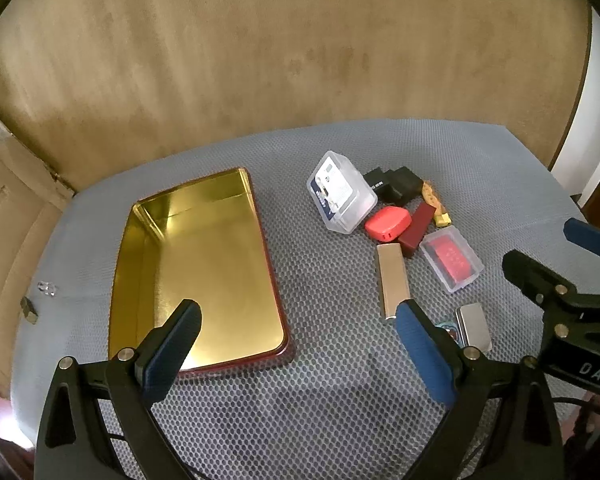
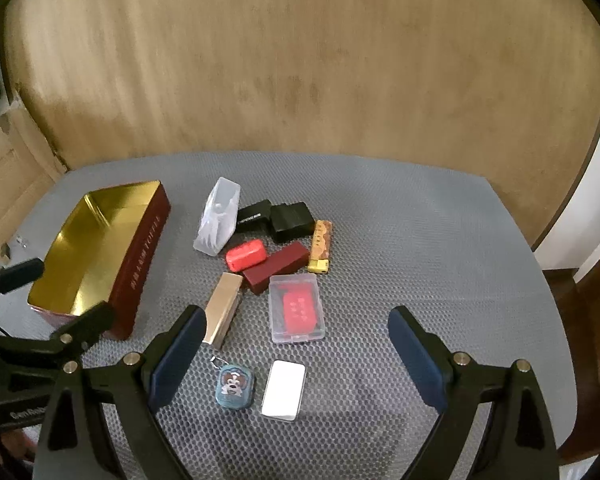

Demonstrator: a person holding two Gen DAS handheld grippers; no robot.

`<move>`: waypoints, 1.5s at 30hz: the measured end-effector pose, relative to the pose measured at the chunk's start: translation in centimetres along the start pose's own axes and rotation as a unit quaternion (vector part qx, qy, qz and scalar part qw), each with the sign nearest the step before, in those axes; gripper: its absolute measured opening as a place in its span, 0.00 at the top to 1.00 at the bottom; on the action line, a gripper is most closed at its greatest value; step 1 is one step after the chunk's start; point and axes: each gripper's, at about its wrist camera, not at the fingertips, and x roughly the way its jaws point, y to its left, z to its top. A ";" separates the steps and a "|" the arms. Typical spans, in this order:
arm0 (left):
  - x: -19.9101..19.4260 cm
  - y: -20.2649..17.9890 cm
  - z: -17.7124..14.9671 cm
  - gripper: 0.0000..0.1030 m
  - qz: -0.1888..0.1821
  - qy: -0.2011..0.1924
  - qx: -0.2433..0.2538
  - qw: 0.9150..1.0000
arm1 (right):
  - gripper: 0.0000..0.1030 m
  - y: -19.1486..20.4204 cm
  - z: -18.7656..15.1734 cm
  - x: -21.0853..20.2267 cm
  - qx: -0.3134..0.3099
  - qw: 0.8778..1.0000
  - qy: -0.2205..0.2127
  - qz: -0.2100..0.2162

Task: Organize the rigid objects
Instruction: 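Move right tool toward the clear box while left tool approaches the silver lighter, then close the right tool around the clear plastic box with red card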

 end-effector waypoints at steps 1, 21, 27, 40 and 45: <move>-0.1 0.0 -0.1 0.06 0.001 -0.005 0.001 1.000 | 0.08 0.0 0.0 0.1 -0.002 1.000 0.001 0.000; 1.2 -1.2 -0.9 0.10 -0.024 0.010 0.043 0.999 | 0.08 -1.2 -0.7 3.8 -0.002 0.999 0.042 0.000; 1.7 -1.1 -1.1 0.10 -0.036 0.021 0.038 0.998 | 0.08 -1.7 -1.0 5.9 -0.001 0.998 0.063 0.004; 2.4 -1.9 -1.1 0.10 -0.042 0.049 0.052 0.997 | 0.08 -2.2 -0.8 11.0 -0.025 0.996 0.091 0.001; 2.8 -2.1 -1.0 0.10 -0.038 0.058 0.051 0.996 | 0.08 -2.3 -0.7 12.4 -0.023 0.994 0.102 0.009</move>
